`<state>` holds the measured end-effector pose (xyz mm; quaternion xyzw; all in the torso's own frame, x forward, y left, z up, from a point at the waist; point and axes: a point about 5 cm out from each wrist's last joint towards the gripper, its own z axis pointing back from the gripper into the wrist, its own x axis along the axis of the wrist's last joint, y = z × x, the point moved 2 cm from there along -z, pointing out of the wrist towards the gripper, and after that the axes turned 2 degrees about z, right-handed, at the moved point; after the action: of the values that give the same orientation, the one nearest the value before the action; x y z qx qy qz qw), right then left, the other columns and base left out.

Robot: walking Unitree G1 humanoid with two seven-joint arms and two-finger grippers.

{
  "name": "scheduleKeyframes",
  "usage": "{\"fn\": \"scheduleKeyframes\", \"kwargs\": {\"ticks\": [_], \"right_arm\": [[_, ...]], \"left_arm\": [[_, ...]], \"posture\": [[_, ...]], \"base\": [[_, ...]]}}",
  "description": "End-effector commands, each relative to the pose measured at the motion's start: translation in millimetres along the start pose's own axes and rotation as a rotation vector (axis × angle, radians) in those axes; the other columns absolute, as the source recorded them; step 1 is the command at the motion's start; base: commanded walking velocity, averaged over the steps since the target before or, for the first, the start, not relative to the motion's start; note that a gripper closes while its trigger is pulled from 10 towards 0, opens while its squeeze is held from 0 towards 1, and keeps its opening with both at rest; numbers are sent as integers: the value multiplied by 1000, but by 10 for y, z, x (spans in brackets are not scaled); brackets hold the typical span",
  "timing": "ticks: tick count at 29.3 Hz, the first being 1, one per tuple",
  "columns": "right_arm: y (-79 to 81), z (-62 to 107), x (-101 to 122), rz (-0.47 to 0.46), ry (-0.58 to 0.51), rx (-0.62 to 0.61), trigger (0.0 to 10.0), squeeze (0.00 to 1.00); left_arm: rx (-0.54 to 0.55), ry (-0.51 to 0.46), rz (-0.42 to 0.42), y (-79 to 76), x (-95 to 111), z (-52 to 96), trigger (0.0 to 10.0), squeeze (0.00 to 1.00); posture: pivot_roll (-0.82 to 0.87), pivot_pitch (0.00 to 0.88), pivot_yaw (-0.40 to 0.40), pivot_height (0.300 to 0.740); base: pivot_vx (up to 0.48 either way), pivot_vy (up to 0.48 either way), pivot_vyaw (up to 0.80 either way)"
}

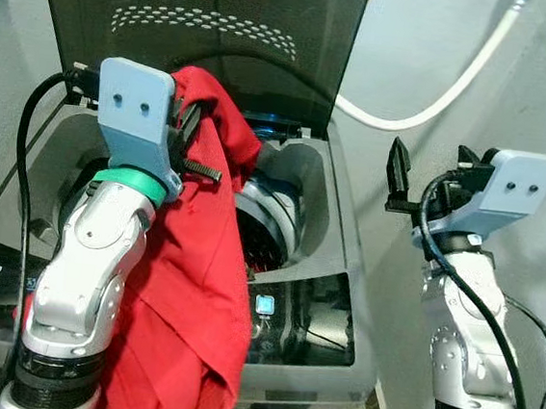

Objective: Clothes washing

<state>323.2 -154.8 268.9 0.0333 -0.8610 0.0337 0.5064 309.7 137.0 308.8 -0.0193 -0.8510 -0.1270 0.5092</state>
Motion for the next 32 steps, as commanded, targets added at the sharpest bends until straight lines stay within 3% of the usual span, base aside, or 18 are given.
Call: {"fn": "scheduleKeyframes", "kwargs": {"ticks": [1,2,6,7,8,11,12,13,14,16,18,24,26,29,30,31,32], "right_arm": [[50,-11,78,12,-32,48,10000,0],[90,-16,120,10,-47,88,10000,0],[166,-34,280,-46,-88,212,10000,0],[243,16,304,-74,-80,342,10000,0],[243,16,304,-74,-80,342,10000,0],[448,220,346,-296,-44,645,10000,0],[448,220,346,-296,-44,645,10000,0],[588,358,322,-316,-11,794,10000,0],[588,358,322,-316,-11,794,10000,0],[831,606,152,-287,90,1027,10000,0],[904,685,74,-290,130,1091,10000,0],[1088,733,-93,-318,181,1163,10000,0],[1256,648,-192,-275,186,1162,10000,0],[1321,593,-213,-260,182,1150,10000,0],[1436,426,-222,-235,170,1086,10000,0],[1535,133,-232,-183,156,939,10000,0],[1535,133,-232,-183,156,939,10000,0]], "left_arm": [[-56,-57,-39,-44,110,-4,10000,0],[-87,-75,-66,-48,146,-5,10000,0],[-199,-139,-16,-20,359,-6,10000,0],[-252,-197,8,5,546,-30,10000,0],[-252,-197,8,5,546,-30,10000,0],[-346,-312,37,28,887,-116,10000,0],[-346,-312,37,28,887,-116,10000,0],[-372,-345,51,16,970,-174,10000,0],[-372,-345,51,16,970,-174,10000,0],[-433,-414,88,-44,1123,-273,10000,0],[-463,-440,105,-81,1183,-307,10000,0],[-529,-474,116,-201,1234,-389,10000,0],[-541,-467,133,-240,1209,-424,10000,0],[-546,-463,143,-243,1200,-430,10000,0],[-542,-455,153,-230,1191,-441,10000,0],[-524,-445,159,-206,1175,-449,10000,0],[-524,-445,159,-206,1175,-449,10000,0]], "posture": [[52,54,-16,740],[52,54,-16,740],[51,53,-19,740],[56,50,-21,740],[56,50,-21,740],[63,44,-25,740],[63,44,-25,740],[61,42,-25,740],[61,42,-25,740],[53,36,-21,740],[53,36,-21,740],[41,28,-8,740],[37,28,-5,740],[37,28,-5,740],[39,30,-6,740],[45,35,-10,740],[45,35,-10,740]], "base": [[0,0,0],[0,0,0],[0,0,0],[0,0,0],[0,0,0],[0,0,0],[0,0,0],[0,0,0],[0,0,0],[0,0,0],[0,0,0],[0,0,0],[0,0,0],[0,0,0],[0,0,0],[0,0,0],[0,0,0]]}}
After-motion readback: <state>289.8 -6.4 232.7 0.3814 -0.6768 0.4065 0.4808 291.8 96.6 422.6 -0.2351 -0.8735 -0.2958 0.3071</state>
